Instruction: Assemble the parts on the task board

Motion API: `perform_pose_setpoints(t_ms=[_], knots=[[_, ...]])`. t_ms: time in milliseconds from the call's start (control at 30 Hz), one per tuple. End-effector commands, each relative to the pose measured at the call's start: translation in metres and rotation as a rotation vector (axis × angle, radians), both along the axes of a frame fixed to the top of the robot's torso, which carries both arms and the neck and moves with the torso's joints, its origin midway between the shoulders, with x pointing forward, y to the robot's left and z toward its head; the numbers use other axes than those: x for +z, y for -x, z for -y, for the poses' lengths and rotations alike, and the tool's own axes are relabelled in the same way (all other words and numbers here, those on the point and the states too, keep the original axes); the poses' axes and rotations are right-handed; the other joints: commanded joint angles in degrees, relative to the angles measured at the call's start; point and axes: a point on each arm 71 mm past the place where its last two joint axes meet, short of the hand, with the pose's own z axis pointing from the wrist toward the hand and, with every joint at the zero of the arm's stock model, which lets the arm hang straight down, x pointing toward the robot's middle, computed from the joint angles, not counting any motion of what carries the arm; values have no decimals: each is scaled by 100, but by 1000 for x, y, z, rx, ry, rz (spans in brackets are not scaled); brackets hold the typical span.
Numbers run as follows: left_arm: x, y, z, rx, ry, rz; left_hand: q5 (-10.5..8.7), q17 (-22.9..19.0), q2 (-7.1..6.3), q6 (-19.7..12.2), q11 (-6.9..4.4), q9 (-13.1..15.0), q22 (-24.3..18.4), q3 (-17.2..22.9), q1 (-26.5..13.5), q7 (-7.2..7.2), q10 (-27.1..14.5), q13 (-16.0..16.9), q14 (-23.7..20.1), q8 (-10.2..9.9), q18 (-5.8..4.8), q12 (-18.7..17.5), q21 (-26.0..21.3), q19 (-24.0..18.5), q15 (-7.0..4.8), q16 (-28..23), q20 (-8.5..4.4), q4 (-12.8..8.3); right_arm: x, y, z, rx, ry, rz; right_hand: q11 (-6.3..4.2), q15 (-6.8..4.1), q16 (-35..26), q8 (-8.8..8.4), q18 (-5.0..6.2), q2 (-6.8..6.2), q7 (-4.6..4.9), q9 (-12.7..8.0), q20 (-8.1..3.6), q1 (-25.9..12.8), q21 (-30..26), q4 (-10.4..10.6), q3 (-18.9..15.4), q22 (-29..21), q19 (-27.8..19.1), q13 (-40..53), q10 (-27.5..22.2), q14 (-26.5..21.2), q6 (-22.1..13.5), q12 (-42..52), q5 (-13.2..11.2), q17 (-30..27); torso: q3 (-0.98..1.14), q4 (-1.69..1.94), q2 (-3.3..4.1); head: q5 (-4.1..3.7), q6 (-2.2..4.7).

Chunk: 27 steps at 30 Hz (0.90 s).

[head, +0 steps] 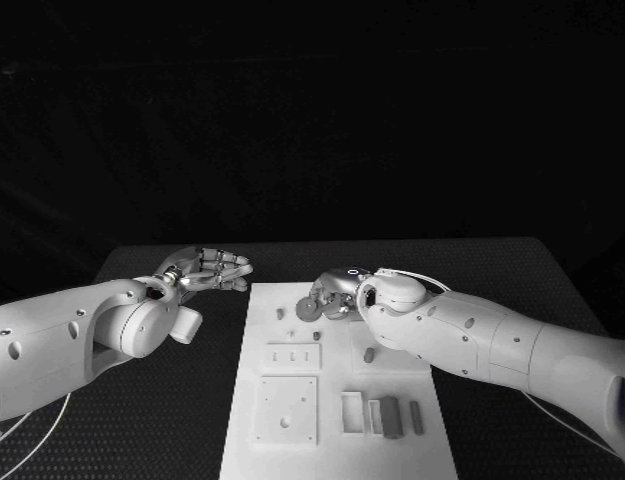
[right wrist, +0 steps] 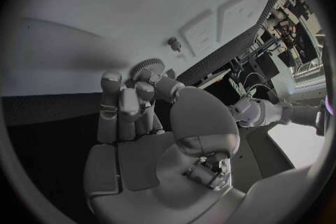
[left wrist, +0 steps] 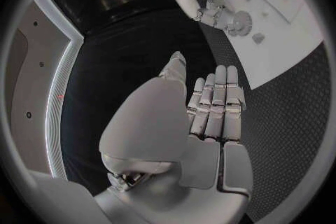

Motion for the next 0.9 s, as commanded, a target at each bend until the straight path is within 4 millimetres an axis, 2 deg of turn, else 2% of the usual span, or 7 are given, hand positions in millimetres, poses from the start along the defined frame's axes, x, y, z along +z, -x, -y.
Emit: perform_pose_setpoints(t_ms=[33, 133, 333, 500, 633, 767, 900], knots=[[1, 0, 1, -13, 10, 2, -30, 10, 4, -44, 21, -8, 9, -24, -44, 79, -19, -9, 35, -25, 16, -31, -29, 28, -2, -41, 16, -4, -5, 4, 2, 13, -6, 3, 24, 40, 21, 36, 249, -23, -18, 21, 2, -38, 32, -6, 46, 120, -37, -8, 8, 5, 23, 25, 17, 12, -3, 2, -5, 7, -2], [1, 0, 1, -13, 10, 2, -29, 11, 5, -44, 21, -8, 9, -24, -44, 79, -19, -9, 36, -25, 16, -32, -29, 28, -2, -42, 17, -4, -1, 4, 6, 9, -38, 48, 26, 41, 28, 60, 249, -34, -15, 31, -4, -34, 45, -7, 55, 120, -32, -11, 14, 21, 53, 34, 16, 32, -10, 4, -4, 10, 4], [1, 0, -3, -3, 7, 4, -30, 14, 4, -44, 21, -7, 9, -24, -43, 78, -18, -9, 36, -25, 16, -33, -30, 28, -2, -44, 17, -4, 16, 7, 18, 1, -198, 153, 27, 42, 35, 106, 249, -118, -14, 50, -23, 0, 69, -7, 70, 116, -13, -25, 35, 53, 108, 47, 14, 50, -2, -12, -4, 34, 19], [1, -1, -7, 9, 4, 8, -30, 15, 2, -43, 21, -7, 9, -25, -43, 77, -18, -9, 36, -24, 16, -33, -31, 28, -2, -45, 17, -4, 44, 8, 33, 10, -337, 227, 26, 41, 13, 134, 249, -286, -15, 59, -38, 63, 75, -7, 64, 106, -1, -49, 49, 35, 131, 44, 11, -30, 8, -35, -7, 42, 56], [2, -1, -9, 11, 4, 10, -30, 17, 0, -39, 21, -6, 10, -25, -40, 74, -16, -8, 37, -21, 16, -33, -31, 28, -2, -47, 17, -5, 63, 8, 55, 8, -377, 248, 38, 54, -56, 146, 249, -580, -2, 60, -12, 33, 40, 3, -59, 91, -45, -81, 8, -44, 127, 8, -8, -164, 15, -50, -12, 34, 92], [1, -1, -10, 3, 7, 11, -30, 28, 7, -13, 38, 2, 13, -20, -32, 50, -11, -6, 46, -5, 18, -35, -31, 36, -5, -50, 15, -5, 73, 8, 87, -15, -363, 240, 94, 102, -116, 189, 249, -772, 55, 78, 25, -94, -2, 1, -343, 86, -124, -98, -71, -107, 181, -29, -26, -191, 31, -107, -28, 37, 128], [1, -2, -9, -3, 8, 11, -30, 38, 15, -7, 41, 4, 16, -20, -24, 42, 23, 3, 53, 0, 20, -20, -31, 40, -7, -54, 13, -6, 73, 8, 117, -34, -347, 188, 162, 168, -182, 258, 249, -852, 124, 103, 77, -93, -83, 7, -643, 67, -235, -130, -194, -212, 293, -83, -9, -217, 49, -178, -51, 39, 165]])
